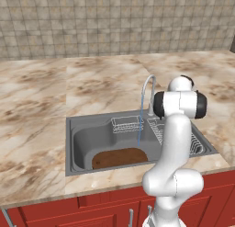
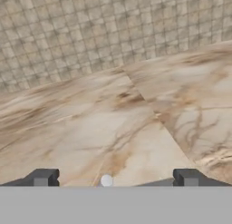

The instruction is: Turn on the sink faucet with hot water and rinse the cutting board for ten seconds, then turn off the faucet. Push the cutting board to reach the water if necessary.

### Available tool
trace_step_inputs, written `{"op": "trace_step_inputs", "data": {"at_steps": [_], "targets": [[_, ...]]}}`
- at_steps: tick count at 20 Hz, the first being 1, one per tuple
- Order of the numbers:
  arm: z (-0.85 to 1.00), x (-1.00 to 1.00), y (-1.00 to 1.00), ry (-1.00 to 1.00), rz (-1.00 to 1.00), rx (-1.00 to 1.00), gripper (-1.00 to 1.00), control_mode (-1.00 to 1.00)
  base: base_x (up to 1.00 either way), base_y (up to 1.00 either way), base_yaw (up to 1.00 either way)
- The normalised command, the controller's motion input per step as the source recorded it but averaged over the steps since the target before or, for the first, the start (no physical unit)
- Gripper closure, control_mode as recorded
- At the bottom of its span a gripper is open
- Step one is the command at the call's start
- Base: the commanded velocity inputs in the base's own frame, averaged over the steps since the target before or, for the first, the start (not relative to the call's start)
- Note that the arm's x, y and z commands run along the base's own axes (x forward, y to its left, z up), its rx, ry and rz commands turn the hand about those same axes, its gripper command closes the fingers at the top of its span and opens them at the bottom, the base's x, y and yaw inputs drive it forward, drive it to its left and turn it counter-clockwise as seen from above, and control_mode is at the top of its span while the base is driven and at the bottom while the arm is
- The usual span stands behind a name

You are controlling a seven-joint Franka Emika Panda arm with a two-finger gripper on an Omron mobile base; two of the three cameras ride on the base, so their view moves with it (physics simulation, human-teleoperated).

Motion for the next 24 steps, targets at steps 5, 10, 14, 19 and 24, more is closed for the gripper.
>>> {"op": "trace_step_inputs", "data": {"at_steps": [5, 10, 14, 19, 24], "targets": [[0.01, -0.10, -0.15, 0.11, 0.05, 0.03, -1.00, -1.00, 0.00, 0.00, 0.00], [0.01, -0.01, -0.06, 0.13, 0.05, 0.01, -1.00, -1.00, 0.00, 0.00, 0.00], [0.00, 0.00, -0.01, 0.13, 0.05, 0.00, -1.00, -1.00, 0.00, 0.00, 0.00], [0.00, 0.00, 0.00, 0.06, 0.03, 0.00, -1.00, -1.00, 0.00, 0.00, 0.00], [0.00, 0.00, 0.00, 0.01, 0.02, 0.00, -1.00, -1.00, 0.00, 0.00, 0.00]]}}
